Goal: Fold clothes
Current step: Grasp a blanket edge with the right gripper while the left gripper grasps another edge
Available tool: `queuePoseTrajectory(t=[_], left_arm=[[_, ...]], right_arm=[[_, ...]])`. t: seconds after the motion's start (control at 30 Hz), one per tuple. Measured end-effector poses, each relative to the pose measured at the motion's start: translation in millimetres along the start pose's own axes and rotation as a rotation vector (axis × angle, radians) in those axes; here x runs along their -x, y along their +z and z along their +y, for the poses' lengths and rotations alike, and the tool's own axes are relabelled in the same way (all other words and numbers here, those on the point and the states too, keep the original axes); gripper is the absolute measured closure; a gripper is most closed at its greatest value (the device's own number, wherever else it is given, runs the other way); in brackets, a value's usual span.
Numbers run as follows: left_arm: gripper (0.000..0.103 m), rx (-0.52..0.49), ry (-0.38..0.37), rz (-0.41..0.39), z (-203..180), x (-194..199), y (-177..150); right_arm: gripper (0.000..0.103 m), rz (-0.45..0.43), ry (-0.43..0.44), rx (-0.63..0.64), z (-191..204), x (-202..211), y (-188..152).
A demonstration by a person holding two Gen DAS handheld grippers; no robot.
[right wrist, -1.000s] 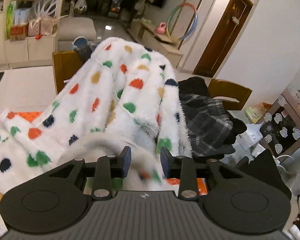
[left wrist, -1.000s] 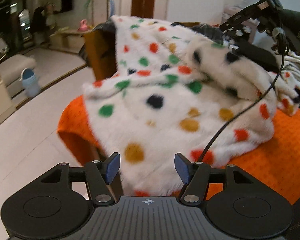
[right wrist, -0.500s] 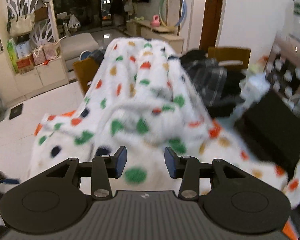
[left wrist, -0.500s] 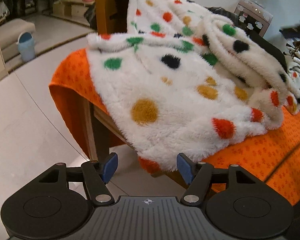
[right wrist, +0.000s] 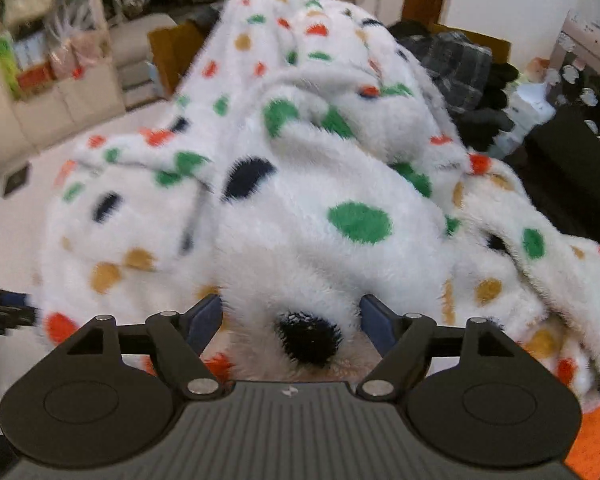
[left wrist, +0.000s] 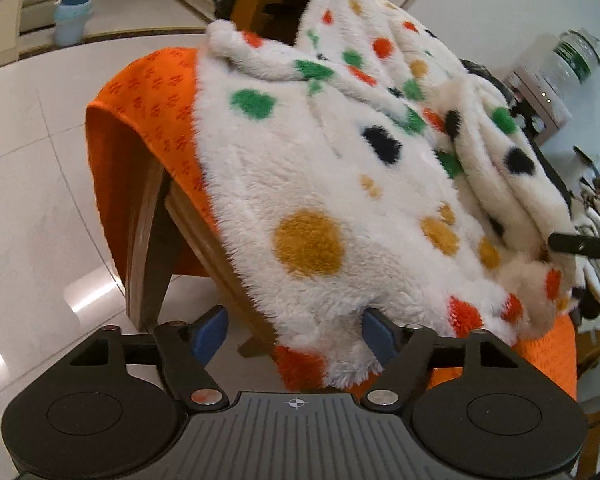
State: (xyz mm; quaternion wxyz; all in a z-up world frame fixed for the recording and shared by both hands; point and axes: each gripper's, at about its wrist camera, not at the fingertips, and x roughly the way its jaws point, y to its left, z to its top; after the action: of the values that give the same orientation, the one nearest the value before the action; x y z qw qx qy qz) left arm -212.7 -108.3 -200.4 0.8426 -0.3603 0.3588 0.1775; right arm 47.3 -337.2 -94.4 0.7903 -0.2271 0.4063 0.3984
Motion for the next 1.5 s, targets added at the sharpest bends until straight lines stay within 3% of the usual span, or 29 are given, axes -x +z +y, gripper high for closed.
queuePoseTrajectory(t=[0.03,0.1,0.13,0.17,0.2,0.27,0.3,0.43,0.6,0.77,0.9,1.03,1.27,1.43,1.5], left_arm=[[0.023,0.014,-0.005,0.000,1.9,-0.5,-0.6],[0.023,0.045,-0.017,0.003,5.6,-1.6,-1.9],[0.024,0.061,-0.033,0.008,7.0,-1.6,-2.3],[0.032,0.077,-0.051,0.015,8.4,-1.4,-2.5],[0.054,0.093,-0.069,0.022,9.8,-1.3,-2.8],[0.085,0.102,-0.088,0.018,5.3,5.6,-1.1],[0.091,0.097,-0.080,0.010,0.7,11.3,0.1],[0.093,-0.014,-0.093,-0.031,-31.1,45.6,8.9],[0.094,-0.233,-0.198,0.033,-83.9,75.5,25.0],[0.094,-0.523,-0.422,0.201,-162.8,91.3,32.7],[0.094,-0.804,-0.589,0.376,-233.7,85.5,22.8],[0.094,-1.003,-0.721,0.507,-293.2,66.6,0.3],[0.094,-1.116,-0.817,0.715,-354.6,-1.1,-61.2],[0.091,-1.077,-0.706,0.791,-353.1,-55.8,-88.7],[0.082,-1.043,-0.680,0.801,-347.8,-66.4,-83.7]], right_arm=[[0.032,0.003,-0.024,0.003,-1.1,-4.1,-1.7],[0.069,0.001,-0.055,-0.002,-10.6,-5.5,-6.3],[0.073,-0.006,-0.052,-0.022,-16.2,-2.6,-8.5],[0.078,-0.020,-0.047,-0.048,-22.4,3.1,-10.3],[0.081,-0.034,-0.043,-0.073,-28.7,8.8,-12.1],[0.084,-0.069,-0.058,-0.108,-41.6,19.4,-12.4],[0.085,-0.087,-0.068,-0.120,-46.8,26.6,-13.3],[0.087,-0.166,-0.104,-0.186,-76.1,62.9,-19.0],[0.089,-0.268,-0.189,-0.271,-113.9,111.2,-34.7],[0.090,-0.371,-0.312,-0.370,-162.2,168.3,-58.6],[0.090,-0.397,-0.388,-0.469,-202.1,197.7,-91.7],[0.090,-0.392,-0.497,-0.573,-236.2,212.7,-139.9],[0.090,-0.279,-0.595,-0.728,-280.4,192.8,-227.1],[0.085,-0.168,-0.520,-0.788,-295.3,147.0,-267.1],[0.080,-0.138,-0.514,-0.781,-291.6,135.8,-276.3]])
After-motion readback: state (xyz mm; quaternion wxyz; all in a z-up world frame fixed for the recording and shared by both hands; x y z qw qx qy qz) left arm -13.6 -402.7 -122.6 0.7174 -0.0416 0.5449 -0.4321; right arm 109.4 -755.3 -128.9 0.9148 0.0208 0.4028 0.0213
